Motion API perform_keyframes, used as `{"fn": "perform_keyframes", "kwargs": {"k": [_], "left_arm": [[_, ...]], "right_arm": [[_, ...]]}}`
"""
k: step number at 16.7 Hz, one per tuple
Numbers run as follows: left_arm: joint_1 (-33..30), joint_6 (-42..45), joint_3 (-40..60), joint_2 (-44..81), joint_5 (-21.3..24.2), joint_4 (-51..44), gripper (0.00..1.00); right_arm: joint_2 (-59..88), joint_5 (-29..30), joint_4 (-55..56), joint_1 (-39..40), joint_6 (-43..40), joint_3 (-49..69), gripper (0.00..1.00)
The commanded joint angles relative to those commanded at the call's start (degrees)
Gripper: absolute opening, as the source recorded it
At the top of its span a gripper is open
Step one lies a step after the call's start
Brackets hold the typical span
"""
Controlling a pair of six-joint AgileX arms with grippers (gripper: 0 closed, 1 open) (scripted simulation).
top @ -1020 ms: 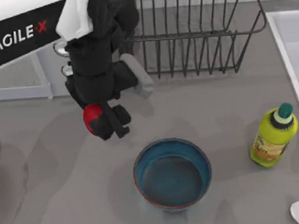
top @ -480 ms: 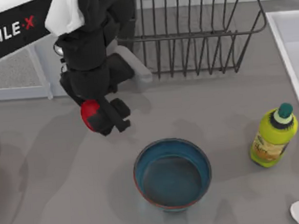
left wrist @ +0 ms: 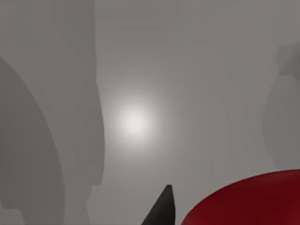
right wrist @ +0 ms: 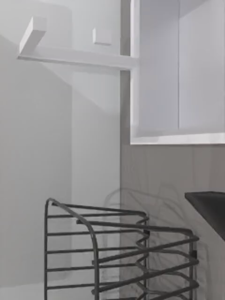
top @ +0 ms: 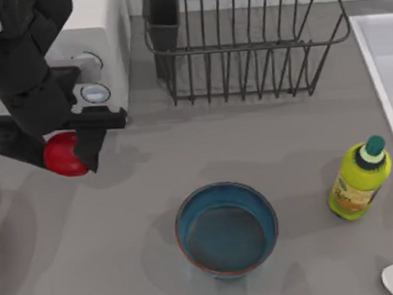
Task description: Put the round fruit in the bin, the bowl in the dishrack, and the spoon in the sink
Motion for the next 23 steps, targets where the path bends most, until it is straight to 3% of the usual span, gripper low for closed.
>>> {"fn": "perform_keyframes", "kwargs": {"k": [5,10,14,23], "left_arm": [[16.2,-32.2,-5.8,-5.8,0.5,-0.2,0.0],[31.9,-52.0,-7.8,-10.5,-1.7,0.2,0.0],[38.3,-56.8,-7.9,-12.7,-2.8,0.4,0.0],[38.2,-57.1,-11.4,-11.7,-2.8,4.5,0.0]], "right_arm": [[0.0,0.0,0.0,0.0,0.0,0.0,1.0],[0.0,0.0,0.0,0.0,0.0,0.0,1.0],[0.0,0.0,0.0,0.0,0.0,0.0,1.0],[0.0,0.0,0.0,0.0,0.0,0.0,1.0]]}}
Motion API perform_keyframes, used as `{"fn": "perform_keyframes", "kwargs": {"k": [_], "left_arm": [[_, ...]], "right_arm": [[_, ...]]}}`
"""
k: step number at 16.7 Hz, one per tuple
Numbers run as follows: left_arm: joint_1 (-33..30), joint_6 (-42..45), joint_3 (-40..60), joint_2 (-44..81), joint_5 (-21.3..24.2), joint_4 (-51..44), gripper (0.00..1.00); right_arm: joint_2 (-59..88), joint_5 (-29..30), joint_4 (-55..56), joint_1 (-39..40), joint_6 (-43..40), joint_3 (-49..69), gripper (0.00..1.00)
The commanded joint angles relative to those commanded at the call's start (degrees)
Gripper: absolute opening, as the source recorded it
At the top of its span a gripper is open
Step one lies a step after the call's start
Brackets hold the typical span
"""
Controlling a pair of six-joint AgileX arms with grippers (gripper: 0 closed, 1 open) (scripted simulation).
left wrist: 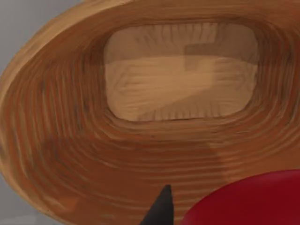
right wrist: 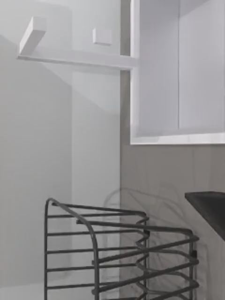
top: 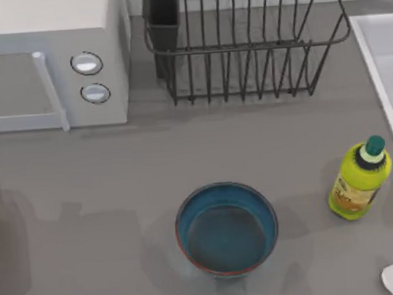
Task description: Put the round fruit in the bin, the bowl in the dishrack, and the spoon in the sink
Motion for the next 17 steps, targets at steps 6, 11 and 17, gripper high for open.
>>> {"fn": "perform_keyframes", "kwargs": {"k": [6,11,17], "left_arm": [[-0.6,-0.6,-9.1,2.0,-0.1,11.7,0.0],[-0.6,-0.7,-9.3,2.0,-0.1,11.9,0.08],[-0.6,-0.7,-9.3,2.0,-0.1,11.9,0.53]], "right_arm": [[0.0,0.0,0.0,0.0,0.0,0.0,1.0],[0.0,0.0,0.0,0.0,0.0,0.0,1.0],[0.0,0.0,0.0,0.0,0.0,0.0,1.0]]}}
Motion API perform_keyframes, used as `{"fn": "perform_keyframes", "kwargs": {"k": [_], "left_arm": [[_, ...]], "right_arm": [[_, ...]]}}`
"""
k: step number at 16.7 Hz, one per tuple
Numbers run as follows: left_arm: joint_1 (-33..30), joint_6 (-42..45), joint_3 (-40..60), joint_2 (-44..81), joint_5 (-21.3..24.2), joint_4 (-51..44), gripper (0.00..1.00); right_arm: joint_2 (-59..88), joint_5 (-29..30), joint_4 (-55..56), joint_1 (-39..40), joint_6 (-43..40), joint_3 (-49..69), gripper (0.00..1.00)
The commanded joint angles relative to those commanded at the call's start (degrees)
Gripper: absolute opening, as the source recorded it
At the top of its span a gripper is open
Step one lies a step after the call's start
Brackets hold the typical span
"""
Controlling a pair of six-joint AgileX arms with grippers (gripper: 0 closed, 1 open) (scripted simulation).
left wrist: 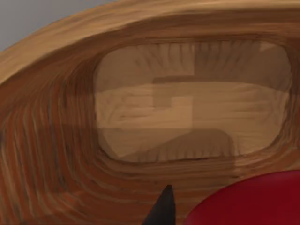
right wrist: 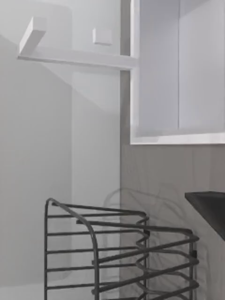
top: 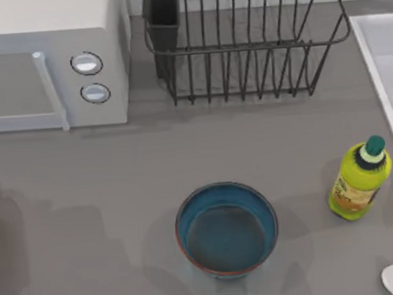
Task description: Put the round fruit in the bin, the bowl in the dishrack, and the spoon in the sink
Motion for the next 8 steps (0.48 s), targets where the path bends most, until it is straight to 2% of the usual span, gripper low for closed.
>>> {"fn": "perform_keyframes", "kwargs": {"k": [6,8], "left_arm": [[0.0,0.0,0.0,0.0,0.0,0.0,0.98],[0.0,0.0,0.0,0.0,0.0,0.0,1.0]], "right_arm": [[0.0,0.0,0.0,0.0,0.0,0.0,1.0],[0.0,0.0,0.0,0.0,0.0,0.0,1.0]]}}
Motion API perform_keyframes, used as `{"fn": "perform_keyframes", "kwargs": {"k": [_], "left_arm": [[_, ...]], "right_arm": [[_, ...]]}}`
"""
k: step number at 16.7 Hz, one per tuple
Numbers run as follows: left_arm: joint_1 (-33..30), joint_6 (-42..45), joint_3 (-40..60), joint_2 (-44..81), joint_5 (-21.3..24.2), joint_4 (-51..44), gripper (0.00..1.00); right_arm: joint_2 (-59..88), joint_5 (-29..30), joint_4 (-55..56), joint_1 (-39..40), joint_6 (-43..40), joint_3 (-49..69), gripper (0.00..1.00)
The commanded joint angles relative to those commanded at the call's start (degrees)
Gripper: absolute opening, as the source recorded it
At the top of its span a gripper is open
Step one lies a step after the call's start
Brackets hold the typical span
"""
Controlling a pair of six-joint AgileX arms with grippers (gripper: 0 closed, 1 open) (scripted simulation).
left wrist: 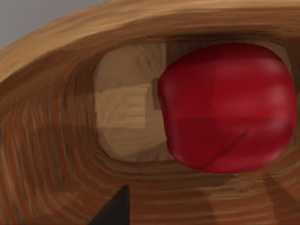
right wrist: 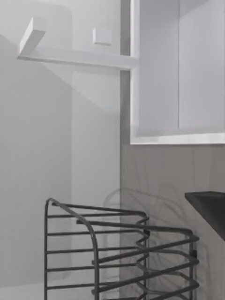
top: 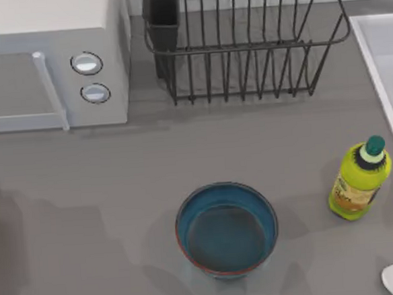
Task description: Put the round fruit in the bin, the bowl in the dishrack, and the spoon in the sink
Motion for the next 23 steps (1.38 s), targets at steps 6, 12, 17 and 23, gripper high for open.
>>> {"fn": "perform_keyframes", "kwargs": {"k": [6,12,17,23], "left_arm": [[0.0,0.0,0.0,0.0,0.0,0.0,1.0],[-1.5,4.7,-4.2,-6.0,-0.1,4.4,1.0],[-5.6,18.3,-17.6,-26.5,-1.2,16.0,1.0],[-12.5,42.3,-41.5,-64.0,-3.4,34.0,1.0]], "right_arm": [[0.0,0.0,0.0,0.0,0.0,0.0,1.0],[0.0,0.0,0.0,0.0,0.0,0.0,1.0],[0.0,0.0,0.0,0.0,0.0,0.0,1.0],[0.0,0.0,0.0,0.0,0.0,0.0,1.0]]}}
